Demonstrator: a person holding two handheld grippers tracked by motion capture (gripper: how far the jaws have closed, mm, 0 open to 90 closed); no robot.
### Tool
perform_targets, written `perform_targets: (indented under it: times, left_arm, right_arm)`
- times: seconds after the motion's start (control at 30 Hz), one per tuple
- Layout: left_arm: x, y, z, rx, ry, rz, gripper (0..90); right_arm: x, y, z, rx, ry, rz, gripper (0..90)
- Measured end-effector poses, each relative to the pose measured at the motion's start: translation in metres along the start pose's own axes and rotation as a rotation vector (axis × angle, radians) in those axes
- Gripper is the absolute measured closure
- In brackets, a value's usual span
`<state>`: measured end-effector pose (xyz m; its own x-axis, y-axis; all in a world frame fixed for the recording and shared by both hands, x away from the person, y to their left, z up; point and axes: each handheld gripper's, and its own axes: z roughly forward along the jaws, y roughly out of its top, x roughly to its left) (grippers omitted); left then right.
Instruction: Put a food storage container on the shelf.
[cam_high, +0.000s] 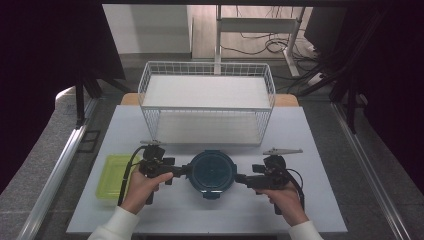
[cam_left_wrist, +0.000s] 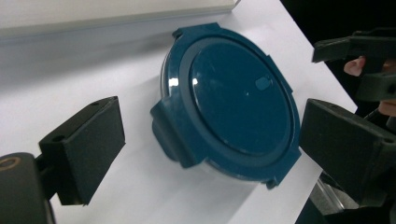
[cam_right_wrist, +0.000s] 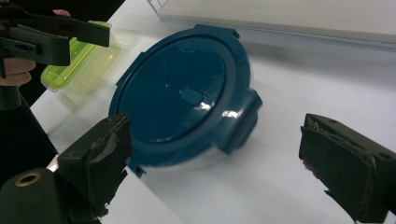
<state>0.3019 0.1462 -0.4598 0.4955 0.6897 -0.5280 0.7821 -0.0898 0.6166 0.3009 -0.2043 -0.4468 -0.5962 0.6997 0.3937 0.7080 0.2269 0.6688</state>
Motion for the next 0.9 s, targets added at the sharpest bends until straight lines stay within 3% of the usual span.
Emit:
perform_targets:
  times: [0.13,0.23,0.4,0.5,0.67,0.9]
  left_arm:
    - [0.003,0.006,0.010,0.021,0.000,-0.001,6.8]
    - [0.009,0.007,0.017,0.040,0.001,-0.006,6.9]
    - [0.010,0.006,0.023,0.042,-0.014,-0.007,7.4]
    - [0.008,0.005,0.031,0.069,-0.024,-0.001,7.4]
    - [0.010,0.003,0.038,0.085,-0.032,-0.017,8.1]
    - [0.021,-0.004,0.049,0.125,-0.073,-0.075,9.4]
  right_arm:
    - [0.000,0.010,0.013,0.023,-0.005,0.005,9.1]
    - [-0.008,0.016,0.023,0.018,0.003,0.045,9.1]
    - [-0.013,0.011,0.037,0.048,0.016,0.071,9.0]
    - [-0.013,0.008,0.046,0.073,0.021,0.073,9.0]
    - [-0.012,0.007,0.054,0.083,0.038,0.091,9.0]
    - [-0.016,0.003,0.063,0.105,0.052,0.120,9.3]
